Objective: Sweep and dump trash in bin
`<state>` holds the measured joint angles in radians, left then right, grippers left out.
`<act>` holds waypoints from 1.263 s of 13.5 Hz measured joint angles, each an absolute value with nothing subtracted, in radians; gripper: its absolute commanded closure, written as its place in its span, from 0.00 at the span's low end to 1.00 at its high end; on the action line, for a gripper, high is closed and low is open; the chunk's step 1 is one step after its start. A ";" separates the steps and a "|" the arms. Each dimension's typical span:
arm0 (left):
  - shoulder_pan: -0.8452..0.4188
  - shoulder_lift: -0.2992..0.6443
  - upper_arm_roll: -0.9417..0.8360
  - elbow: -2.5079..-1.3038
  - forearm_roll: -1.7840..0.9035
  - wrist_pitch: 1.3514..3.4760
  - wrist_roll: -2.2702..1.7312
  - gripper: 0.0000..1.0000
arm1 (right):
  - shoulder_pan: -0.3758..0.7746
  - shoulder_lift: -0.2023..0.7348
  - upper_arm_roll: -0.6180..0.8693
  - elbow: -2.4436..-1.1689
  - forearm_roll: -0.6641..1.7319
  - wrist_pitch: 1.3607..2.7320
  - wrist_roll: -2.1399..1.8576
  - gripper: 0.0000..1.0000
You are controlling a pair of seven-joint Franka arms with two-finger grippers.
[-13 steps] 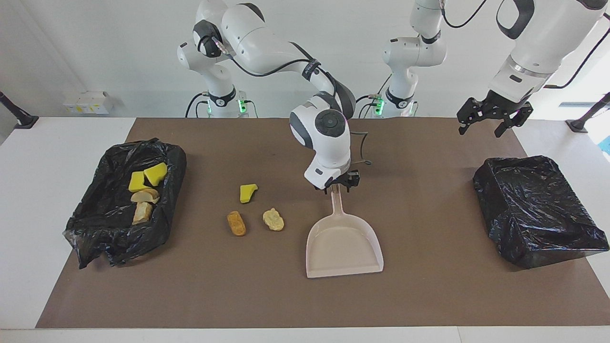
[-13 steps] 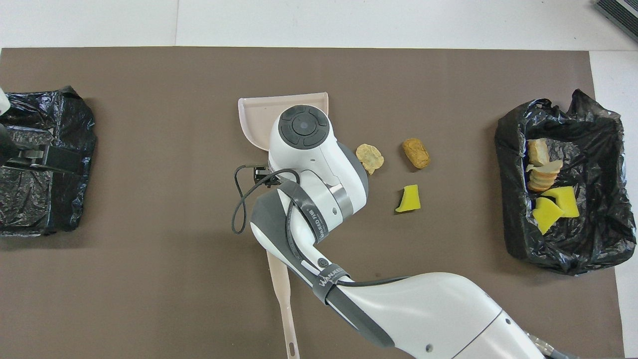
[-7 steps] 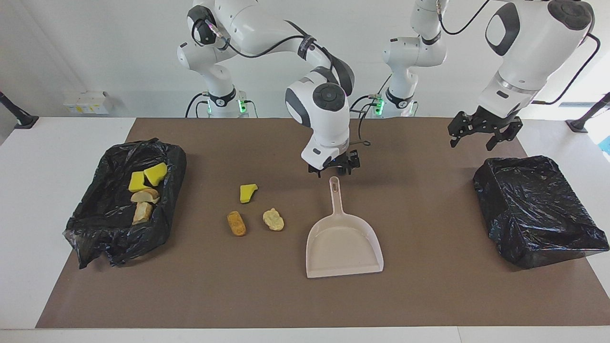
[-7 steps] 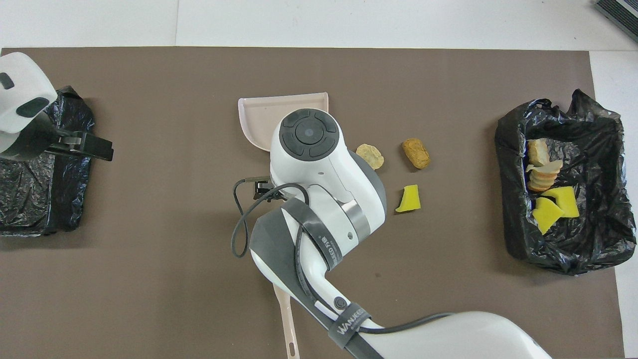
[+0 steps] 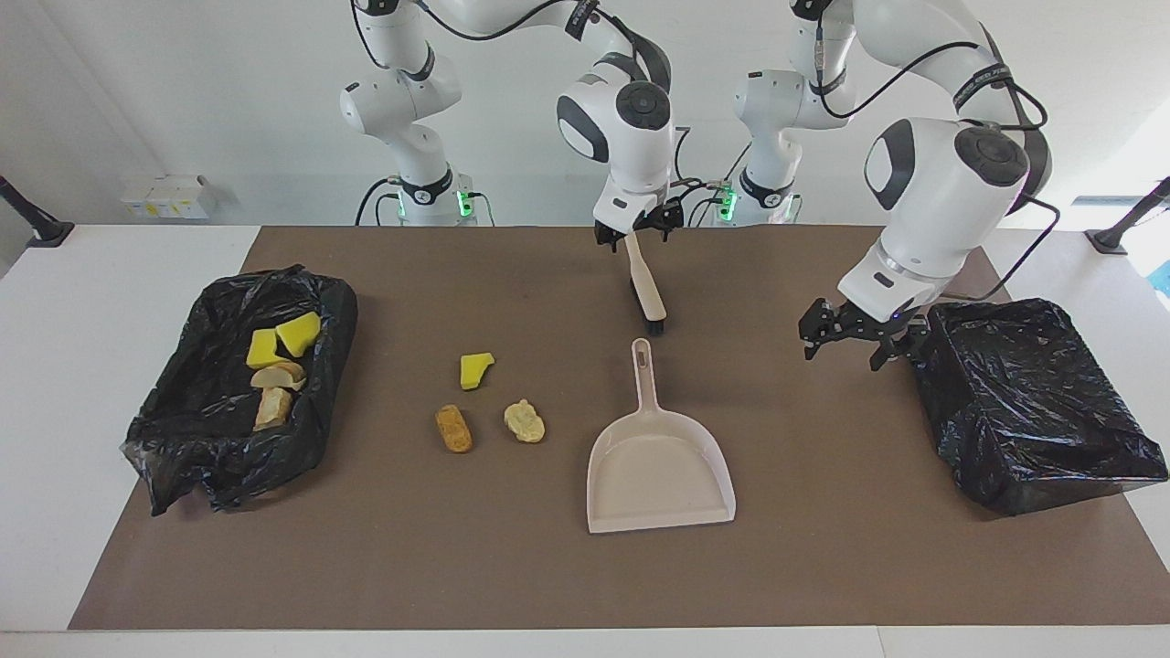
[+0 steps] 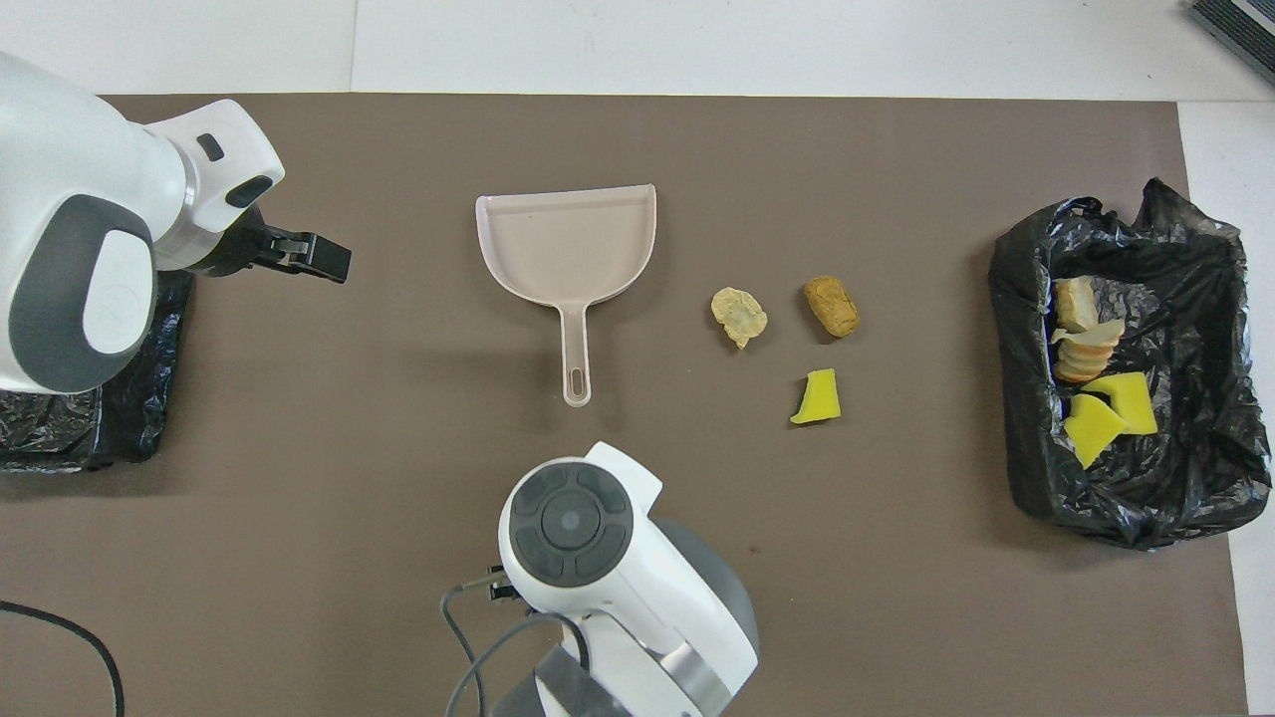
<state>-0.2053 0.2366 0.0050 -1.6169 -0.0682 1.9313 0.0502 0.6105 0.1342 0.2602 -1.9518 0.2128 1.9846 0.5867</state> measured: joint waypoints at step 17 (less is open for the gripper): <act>-0.578 0.359 0.001 -1.777 -0.070 2.277 -0.487 0.09 | 0.766 0.043 0.257 -2.264 0.225 2.218 0.640 1.00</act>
